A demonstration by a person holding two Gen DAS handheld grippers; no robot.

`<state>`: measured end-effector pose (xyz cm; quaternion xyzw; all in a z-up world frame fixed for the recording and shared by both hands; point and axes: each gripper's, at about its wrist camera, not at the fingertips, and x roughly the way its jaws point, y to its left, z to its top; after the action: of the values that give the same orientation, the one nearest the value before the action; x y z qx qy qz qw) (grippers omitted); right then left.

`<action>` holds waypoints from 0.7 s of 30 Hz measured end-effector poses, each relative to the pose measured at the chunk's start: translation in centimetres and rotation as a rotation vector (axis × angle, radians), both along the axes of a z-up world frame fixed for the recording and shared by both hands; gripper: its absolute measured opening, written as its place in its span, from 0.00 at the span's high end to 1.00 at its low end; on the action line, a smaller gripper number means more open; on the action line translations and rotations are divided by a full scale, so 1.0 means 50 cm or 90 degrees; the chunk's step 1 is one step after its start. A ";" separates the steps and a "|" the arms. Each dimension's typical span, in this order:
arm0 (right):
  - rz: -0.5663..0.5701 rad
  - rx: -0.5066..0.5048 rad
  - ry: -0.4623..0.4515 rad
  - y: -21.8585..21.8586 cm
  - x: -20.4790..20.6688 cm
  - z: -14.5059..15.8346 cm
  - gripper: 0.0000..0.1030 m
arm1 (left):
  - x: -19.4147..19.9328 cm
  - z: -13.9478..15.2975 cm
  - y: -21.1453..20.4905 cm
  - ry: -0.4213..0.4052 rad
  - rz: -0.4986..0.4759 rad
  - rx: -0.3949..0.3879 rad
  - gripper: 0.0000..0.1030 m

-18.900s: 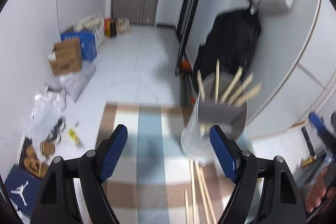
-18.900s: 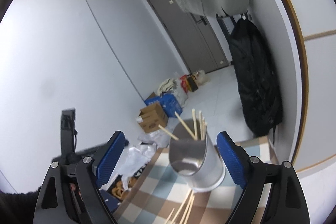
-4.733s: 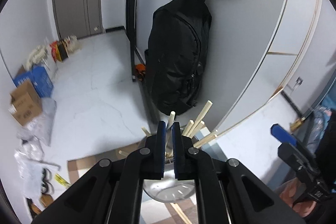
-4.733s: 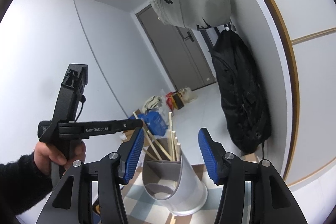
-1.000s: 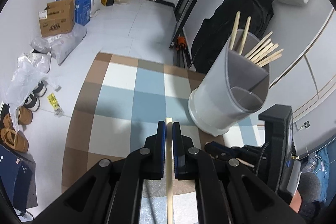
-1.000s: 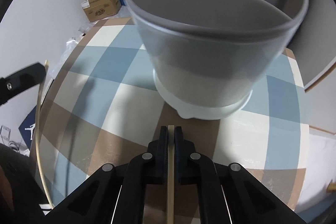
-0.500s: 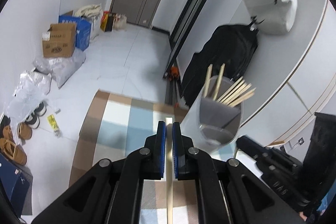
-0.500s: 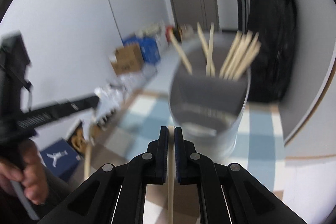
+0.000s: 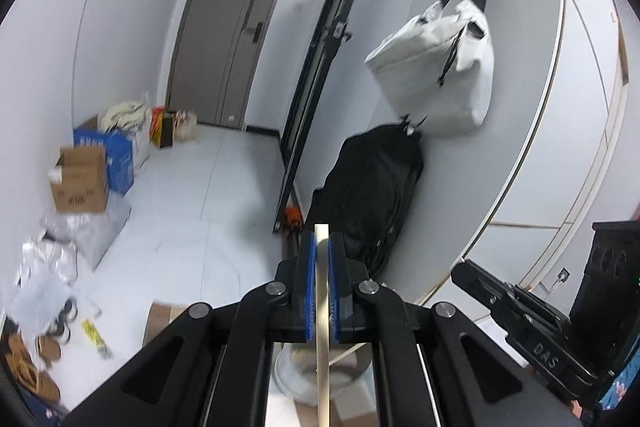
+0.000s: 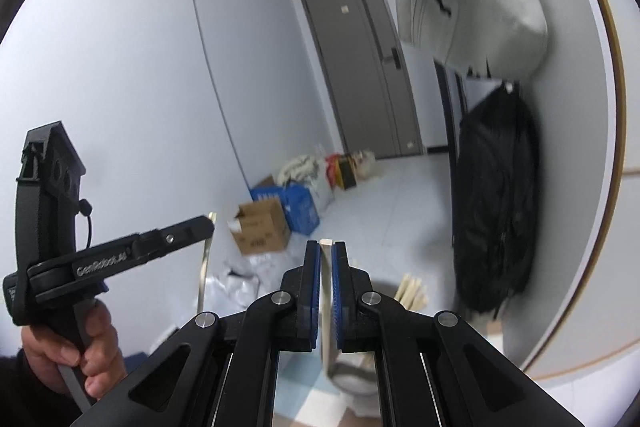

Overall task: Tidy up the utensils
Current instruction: 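Carry both held sticks up over the holder opening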

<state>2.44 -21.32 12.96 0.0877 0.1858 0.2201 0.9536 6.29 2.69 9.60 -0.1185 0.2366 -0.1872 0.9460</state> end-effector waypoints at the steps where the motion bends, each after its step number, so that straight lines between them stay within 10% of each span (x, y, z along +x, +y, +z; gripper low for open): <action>1: 0.000 0.002 -0.005 -0.005 0.003 0.011 0.95 | 0.005 0.007 -0.003 -0.008 0.002 0.001 0.98; 21: -0.017 -0.023 0.005 -0.075 0.101 0.056 0.95 | 0.122 -0.003 -0.054 -0.114 0.016 0.014 0.98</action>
<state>7.47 -25.08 15.74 0.0735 0.1920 0.2039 0.9572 12.39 -0.02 9.47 -0.0934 0.1515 -0.1827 0.9669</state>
